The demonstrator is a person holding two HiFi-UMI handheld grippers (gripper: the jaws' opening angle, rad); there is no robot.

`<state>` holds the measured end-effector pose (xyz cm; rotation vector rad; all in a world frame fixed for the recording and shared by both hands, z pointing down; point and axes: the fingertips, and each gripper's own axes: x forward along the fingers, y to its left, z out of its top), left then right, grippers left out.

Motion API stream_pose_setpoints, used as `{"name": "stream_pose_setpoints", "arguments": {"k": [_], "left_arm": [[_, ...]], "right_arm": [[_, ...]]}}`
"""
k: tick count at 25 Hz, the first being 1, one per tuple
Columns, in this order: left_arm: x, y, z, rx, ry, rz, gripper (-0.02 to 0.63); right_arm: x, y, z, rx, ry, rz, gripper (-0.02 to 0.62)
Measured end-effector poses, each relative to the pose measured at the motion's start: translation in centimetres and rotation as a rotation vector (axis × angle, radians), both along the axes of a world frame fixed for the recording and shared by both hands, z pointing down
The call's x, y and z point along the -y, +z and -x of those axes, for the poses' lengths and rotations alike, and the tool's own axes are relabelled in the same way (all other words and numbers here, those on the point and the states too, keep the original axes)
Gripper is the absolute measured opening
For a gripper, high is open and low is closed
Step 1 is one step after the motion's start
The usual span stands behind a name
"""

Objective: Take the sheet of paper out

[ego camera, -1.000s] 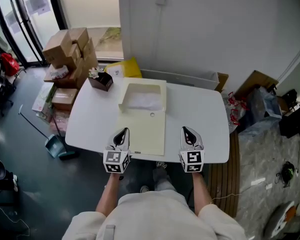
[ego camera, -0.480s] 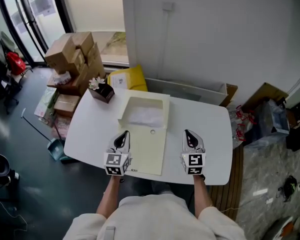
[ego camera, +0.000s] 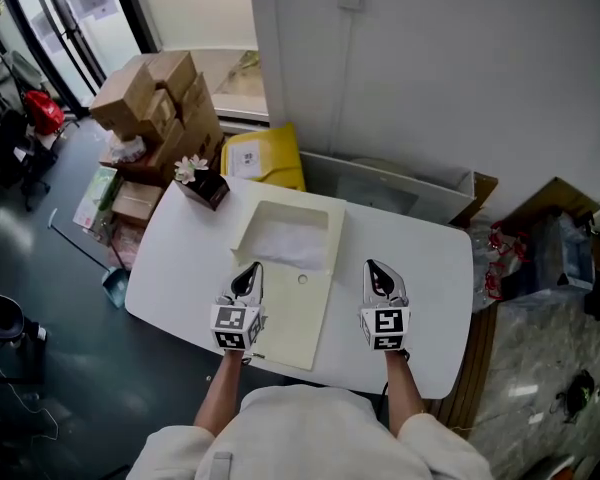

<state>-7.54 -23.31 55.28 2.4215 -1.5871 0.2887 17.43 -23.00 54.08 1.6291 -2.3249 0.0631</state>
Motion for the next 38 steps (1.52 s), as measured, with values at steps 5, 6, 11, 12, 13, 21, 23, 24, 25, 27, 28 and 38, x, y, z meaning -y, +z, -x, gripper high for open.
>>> {"name": "stream_pose_setpoints", "arguments": {"k": [5, 6, 11, 12, 13, 21, 23, 24, 25, 27, 28, 38], "left_arm": [[1.7, 1.9, -1.0, -0.018, -0.029, 0.069, 0.000], [2.0, 2.3, -1.2, -0.026, -0.033, 0.082, 0.000], [2.8, 4.2, -1.9, -0.097, -0.054, 0.152, 0.000], [3.0, 4.7, -1.9, -0.111, -0.056, 0.165, 0.000], [3.2, 5.2, -1.9, -0.123, -0.056, 0.176, 0.000], [4.1, 9.9, -1.8, -0.261, -0.041, 0.273, 0.000], [3.8, 11.2, -1.5, -0.339, -0.054, 0.316, 0.000], [3.7, 11.8, -1.3, -0.383, -0.066, 0.340, 0.000], [3.6, 12.5, -1.1, -0.430, -0.082, 0.364, 0.000], [3.5, 14.0, -0.7, -0.522, -0.116, 0.413, 0.000], [3.5, 14.7, -0.6, -0.564, -0.131, 0.435, 0.000], [4.0, 19.1, -0.5, -0.926, -0.228, 0.585, 0.000]], "right_arm": [[2.2, 2.0, -0.4, 0.025, -0.036, 0.040, 0.000], [2.5, 2.5, -0.5, 0.027, -0.041, 0.052, 0.000], [3.5, 4.6, -0.3, 0.038, -0.059, 0.096, 0.000], [3.7, 4.9, -0.3, 0.038, -0.059, 0.103, 0.000], [3.8, 5.2, -0.2, 0.036, -0.058, 0.110, 0.001], [4.2, 7.0, 0.0, -0.012, -0.013, 0.148, 0.001], [3.7, 7.1, 0.3, -0.024, 0.004, 0.160, 0.002], [3.5, 7.1, 0.5, -0.031, 0.009, 0.165, 0.000], [3.4, 7.2, 0.6, -0.037, 0.013, 0.170, 0.000], [3.2, 7.5, 0.9, -0.046, 0.022, 0.181, 0.000], [3.0, 7.7, 1.0, -0.049, 0.027, 0.187, 0.001], [2.2, 8.9, 1.7, -0.071, 0.063, 0.222, 0.002]]}}
